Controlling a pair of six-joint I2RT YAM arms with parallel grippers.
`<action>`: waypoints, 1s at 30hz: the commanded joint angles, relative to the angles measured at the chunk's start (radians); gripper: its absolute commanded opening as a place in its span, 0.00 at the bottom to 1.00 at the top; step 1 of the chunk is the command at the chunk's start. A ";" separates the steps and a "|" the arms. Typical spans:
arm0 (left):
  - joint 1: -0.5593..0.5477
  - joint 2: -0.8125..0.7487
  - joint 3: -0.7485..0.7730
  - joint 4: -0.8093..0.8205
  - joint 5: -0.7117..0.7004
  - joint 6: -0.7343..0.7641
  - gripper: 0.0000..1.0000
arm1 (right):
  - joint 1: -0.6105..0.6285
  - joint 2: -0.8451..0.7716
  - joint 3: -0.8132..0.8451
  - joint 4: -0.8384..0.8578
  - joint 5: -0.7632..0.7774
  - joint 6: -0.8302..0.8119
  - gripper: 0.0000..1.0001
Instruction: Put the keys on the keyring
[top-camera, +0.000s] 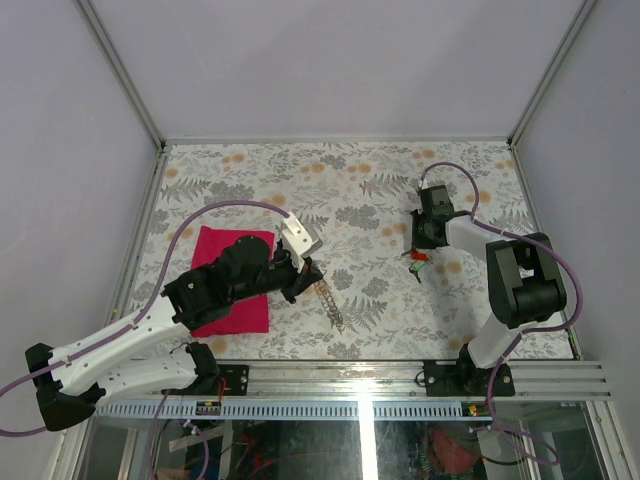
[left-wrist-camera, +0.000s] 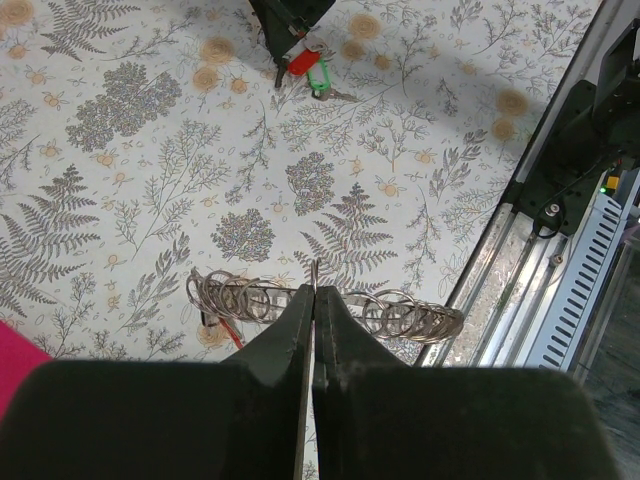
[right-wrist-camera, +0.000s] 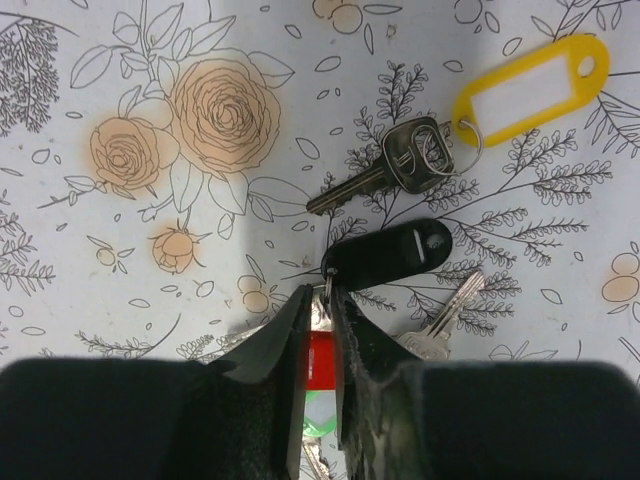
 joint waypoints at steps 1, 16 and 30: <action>0.006 -0.016 0.011 0.064 0.013 0.007 0.00 | -0.006 0.028 0.029 0.017 0.012 -0.017 0.16; 0.006 -0.022 0.018 0.072 -0.002 0.020 0.00 | -0.006 -0.239 -0.011 -0.022 -0.066 -0.077 0.00; 0.006 -0.089 0.035 0.083 -0.050 0.114 0.00 | -0.004 -0.631 -0.084 -0.037 -0.741 -0.198 0.00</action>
